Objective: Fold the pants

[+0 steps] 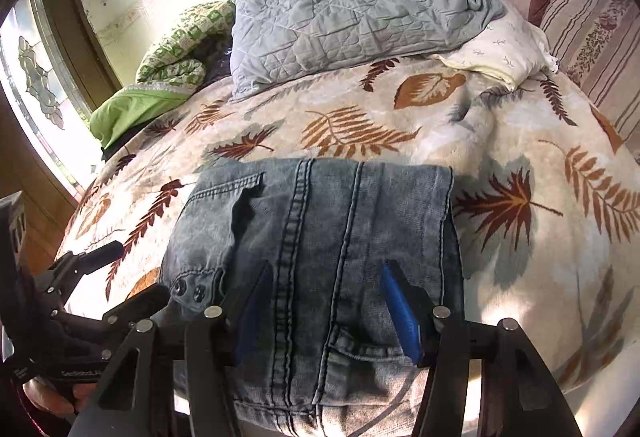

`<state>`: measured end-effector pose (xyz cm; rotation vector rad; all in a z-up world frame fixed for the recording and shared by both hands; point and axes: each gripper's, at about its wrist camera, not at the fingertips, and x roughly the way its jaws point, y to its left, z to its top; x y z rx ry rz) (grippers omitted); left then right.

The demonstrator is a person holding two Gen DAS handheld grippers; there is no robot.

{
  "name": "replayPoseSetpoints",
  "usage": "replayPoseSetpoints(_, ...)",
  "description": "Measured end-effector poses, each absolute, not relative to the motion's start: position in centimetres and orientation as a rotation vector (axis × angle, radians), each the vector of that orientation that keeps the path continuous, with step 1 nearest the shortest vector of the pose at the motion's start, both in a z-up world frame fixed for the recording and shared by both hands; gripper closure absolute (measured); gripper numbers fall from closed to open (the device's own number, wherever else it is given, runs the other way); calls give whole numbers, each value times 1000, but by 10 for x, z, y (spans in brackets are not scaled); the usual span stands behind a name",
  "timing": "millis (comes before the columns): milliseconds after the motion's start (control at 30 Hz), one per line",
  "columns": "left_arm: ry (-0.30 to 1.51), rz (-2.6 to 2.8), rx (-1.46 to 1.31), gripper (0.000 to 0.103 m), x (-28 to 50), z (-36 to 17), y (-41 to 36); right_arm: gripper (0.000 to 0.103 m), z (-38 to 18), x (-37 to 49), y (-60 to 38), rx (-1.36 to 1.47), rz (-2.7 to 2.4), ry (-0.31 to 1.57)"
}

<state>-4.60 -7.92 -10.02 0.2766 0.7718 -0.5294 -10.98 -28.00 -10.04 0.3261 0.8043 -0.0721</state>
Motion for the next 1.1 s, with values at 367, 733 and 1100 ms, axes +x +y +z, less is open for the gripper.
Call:
replayPoseSetpoints(367,722,-393,295,1,-20,-97,-69,43,-89,-68,-283,342,-89,760)
replayPoseSetpoints(733,740,-329,332,1,-7,-108,-76,43,-100,-62,-279,341,-91,774)
replayPoseSetpoints(1100,755,-321,351,1,-2,-114,-82,43,-106,-57,-283,361,-92,788)
